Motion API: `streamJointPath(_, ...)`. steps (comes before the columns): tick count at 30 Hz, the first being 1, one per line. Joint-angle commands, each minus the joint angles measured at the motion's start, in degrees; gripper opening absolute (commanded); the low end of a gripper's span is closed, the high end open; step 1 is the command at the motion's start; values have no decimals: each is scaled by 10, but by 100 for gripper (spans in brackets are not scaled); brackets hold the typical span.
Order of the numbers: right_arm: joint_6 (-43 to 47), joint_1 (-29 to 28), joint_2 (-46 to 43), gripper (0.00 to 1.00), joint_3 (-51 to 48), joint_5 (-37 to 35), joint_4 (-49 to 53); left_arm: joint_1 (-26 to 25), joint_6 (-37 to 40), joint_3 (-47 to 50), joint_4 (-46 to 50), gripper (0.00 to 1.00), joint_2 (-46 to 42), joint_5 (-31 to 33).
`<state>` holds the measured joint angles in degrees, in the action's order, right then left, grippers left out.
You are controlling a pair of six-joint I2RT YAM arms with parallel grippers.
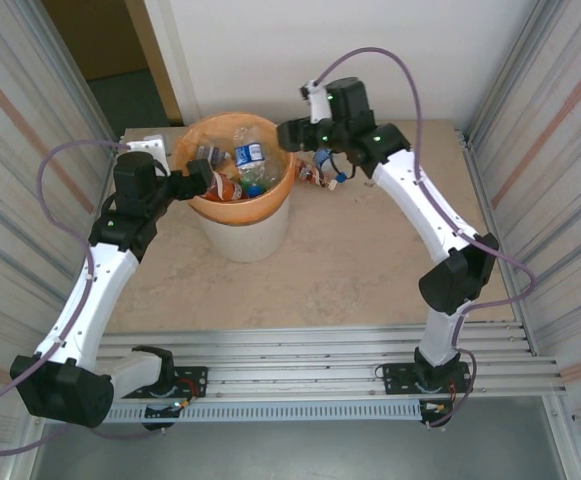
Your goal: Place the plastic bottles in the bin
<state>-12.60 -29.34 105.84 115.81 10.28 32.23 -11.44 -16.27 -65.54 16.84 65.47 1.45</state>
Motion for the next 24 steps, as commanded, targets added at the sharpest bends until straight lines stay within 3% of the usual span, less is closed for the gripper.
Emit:
streamJointPath(1,-52,44,10,74,-22,10,6,-8,40,11,76,99,15,18)
streamJointPath(9,-21,96,103,76,-13,50,16,-8,43,18,81,99,28,30)
streamJointPath(24,36,113,314,88,167,-56,78,-7,31,28,39,99,-21,34)
